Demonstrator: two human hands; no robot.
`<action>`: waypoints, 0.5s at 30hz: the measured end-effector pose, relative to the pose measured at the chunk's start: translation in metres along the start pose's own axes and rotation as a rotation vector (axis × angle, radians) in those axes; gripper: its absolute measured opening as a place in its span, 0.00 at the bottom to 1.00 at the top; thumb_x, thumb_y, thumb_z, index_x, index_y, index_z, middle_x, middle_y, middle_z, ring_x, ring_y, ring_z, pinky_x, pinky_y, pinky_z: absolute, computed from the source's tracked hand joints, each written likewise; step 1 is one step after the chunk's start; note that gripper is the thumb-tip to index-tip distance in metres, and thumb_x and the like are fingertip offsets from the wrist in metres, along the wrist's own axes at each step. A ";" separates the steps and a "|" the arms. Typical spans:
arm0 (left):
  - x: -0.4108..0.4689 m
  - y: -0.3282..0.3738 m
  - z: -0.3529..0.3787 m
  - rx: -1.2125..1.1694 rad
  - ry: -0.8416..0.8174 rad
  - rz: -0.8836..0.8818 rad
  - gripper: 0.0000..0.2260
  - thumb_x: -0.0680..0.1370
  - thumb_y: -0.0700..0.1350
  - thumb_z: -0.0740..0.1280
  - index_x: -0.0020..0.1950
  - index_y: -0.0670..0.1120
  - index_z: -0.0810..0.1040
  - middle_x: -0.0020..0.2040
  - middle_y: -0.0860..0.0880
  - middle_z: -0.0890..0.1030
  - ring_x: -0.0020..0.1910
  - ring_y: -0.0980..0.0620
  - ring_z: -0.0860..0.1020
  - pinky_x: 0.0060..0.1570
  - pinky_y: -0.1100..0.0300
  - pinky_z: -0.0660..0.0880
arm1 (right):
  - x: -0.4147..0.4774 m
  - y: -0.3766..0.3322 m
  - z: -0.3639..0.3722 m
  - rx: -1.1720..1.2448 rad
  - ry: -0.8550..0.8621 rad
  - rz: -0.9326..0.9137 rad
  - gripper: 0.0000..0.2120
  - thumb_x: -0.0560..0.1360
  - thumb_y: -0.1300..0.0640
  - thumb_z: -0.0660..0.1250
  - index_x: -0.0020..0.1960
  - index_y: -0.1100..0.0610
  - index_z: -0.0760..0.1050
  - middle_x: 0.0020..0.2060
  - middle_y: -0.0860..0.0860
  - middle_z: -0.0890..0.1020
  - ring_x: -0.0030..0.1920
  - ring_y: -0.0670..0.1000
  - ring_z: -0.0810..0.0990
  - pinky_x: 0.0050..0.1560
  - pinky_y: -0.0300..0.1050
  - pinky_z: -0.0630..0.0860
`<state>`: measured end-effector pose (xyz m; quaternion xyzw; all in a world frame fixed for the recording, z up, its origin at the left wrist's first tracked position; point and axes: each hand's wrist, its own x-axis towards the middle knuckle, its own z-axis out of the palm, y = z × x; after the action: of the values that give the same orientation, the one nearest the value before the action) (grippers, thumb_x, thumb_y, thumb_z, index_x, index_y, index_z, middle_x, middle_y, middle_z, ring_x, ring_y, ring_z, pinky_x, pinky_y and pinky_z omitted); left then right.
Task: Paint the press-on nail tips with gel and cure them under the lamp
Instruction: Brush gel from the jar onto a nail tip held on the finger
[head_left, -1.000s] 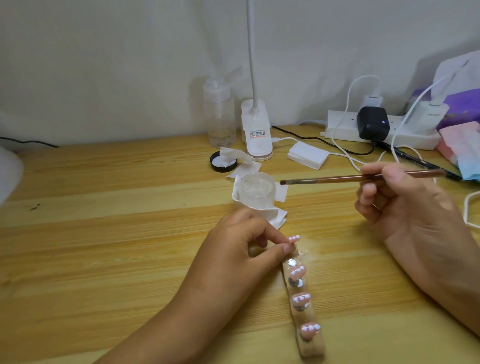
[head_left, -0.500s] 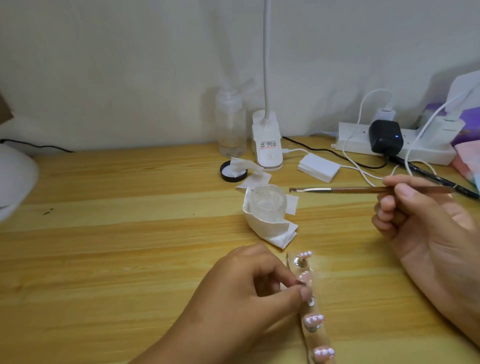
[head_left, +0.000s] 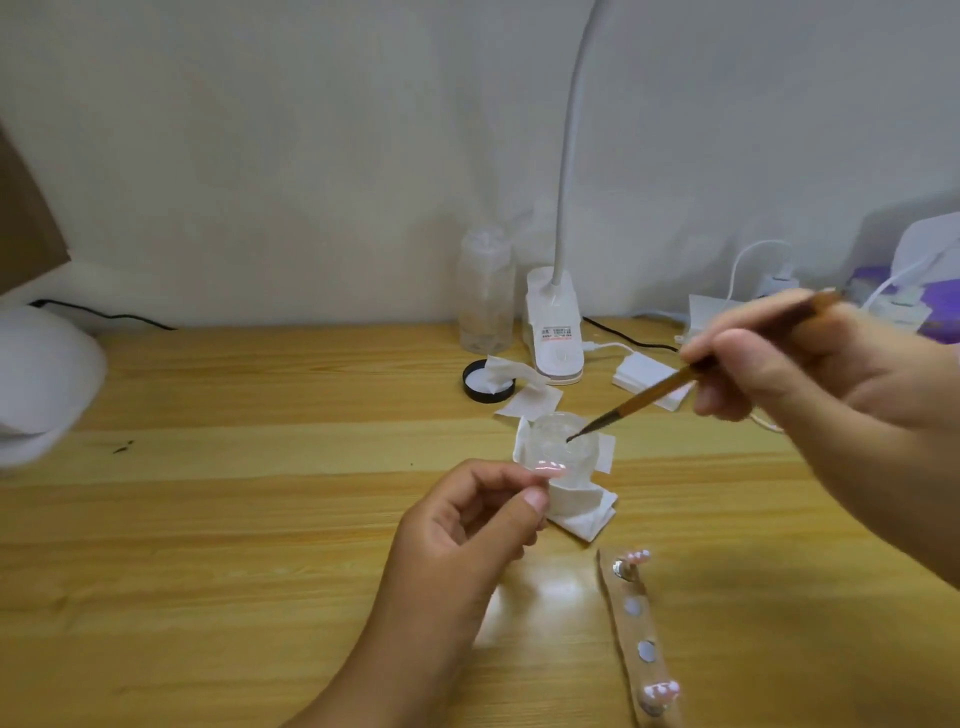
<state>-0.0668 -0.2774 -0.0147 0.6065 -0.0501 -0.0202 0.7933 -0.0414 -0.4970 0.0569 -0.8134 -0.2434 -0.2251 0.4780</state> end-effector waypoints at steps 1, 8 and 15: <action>0.000 -0.001 0.000 0.001 0.003 0.001 0.12 0.63 0.55 0.73 0.44 0.52 0.84 0.36 0.55 0.81 0.36 0.60 0.77 0.38 0.69 0.74 | 0.006 -0.004 0.007 -0.062 -0.064 0.001 0.10 0.80 0.43 0.61 0.51 0.45 0.78 0.39 0.43 0.83 0.42 0.45 0.83 0.42 0.34 0.77; 0.002 -0.002 0.000 -0.047 -0.007 -0.043 0.08 0.65 0.51 0.72 0.42 0.52 0.84 0.33 0.53 0.81 0.34 0.60 0.78 0.36 0.68 0.74 | 0.028 -0.010 0.040 -0.424 -0.335 0.087 0.15 0.76 0.43 0.56 0.50 0.51 0.76 0.37 0.45 0.80 0.40 0.47 0.78 0.43 0.51 0.75; 0.003 -0.003 0.000 -0.061 -0.001 -0.049 0.05 0.68 0.47 0.68 0.40 0.54 0.83 0.32 0.52 0.80 0.33 0.59 0.77 0.35 0.68 0.74 | 0.011 0.003 0.017 -0.118 -0.166 0.114 0.10 0.79 0.42 0.61 0.48 0.44 0.78 0.42 0.45 0.82 0.43 0.46 0.81 0.42 0.37 0.77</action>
<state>-0.0634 -0.2783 -0.0169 0.5830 -0.0347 -0.0414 0.8106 -0.0289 -0.4807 0.0539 -0.8685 -0.2218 -0.1432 0.4196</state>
